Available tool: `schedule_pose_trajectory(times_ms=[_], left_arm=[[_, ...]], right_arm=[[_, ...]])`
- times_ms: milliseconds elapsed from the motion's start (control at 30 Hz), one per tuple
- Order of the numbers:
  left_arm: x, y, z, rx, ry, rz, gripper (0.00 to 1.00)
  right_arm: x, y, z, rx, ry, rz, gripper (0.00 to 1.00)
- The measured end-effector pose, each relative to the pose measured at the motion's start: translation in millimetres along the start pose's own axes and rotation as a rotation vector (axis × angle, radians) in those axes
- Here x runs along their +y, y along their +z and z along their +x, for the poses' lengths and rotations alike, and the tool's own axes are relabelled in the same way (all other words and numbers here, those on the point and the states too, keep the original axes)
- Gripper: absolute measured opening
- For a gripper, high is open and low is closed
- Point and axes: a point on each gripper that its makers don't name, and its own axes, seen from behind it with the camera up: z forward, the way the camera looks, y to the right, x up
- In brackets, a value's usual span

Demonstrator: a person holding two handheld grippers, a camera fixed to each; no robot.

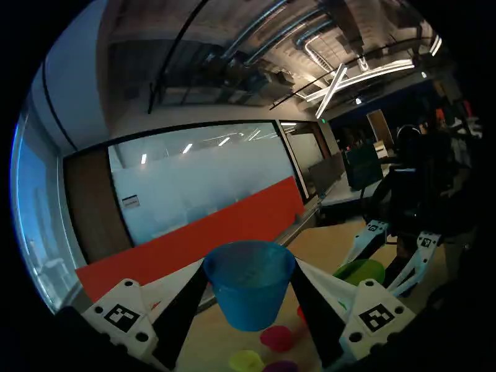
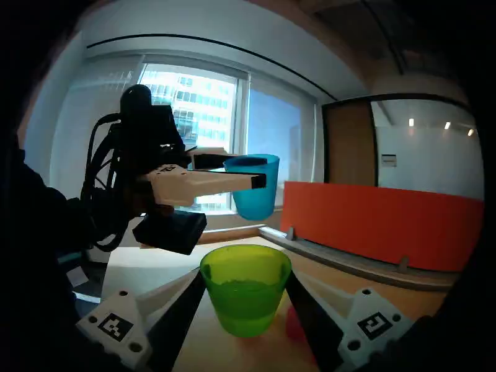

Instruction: Pour water

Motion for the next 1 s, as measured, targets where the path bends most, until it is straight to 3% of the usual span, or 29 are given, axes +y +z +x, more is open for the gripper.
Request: schedule_pose_trajectory(times_ms=[100,300,600,1000], left_arm=[[-1.6,2.0,-2.0,0.002,-0.073,-0.01,0.87],[0.0,5.3,-8.4,-0.003,-0.157,-0.028,0.87],[2.4,3.6,-30.1,-0.043,-0.197,-0.039,0.87],[11.4,-6.5,-64.7,-0.092,-0.244,-0.046,0.87]], right_arm=[[0.1,-0.7,1.9,0.002,0.0,-0.002,0.89],[0.0,-1.5,5.5,0.005,-0.002,-0.004,0.89],[5.7,-6.5,5.7,-0.001,0.0,-0.02,0.89],[29.4,-28.2,-3.9,-0.037,0.0,-0.08,0.89]])
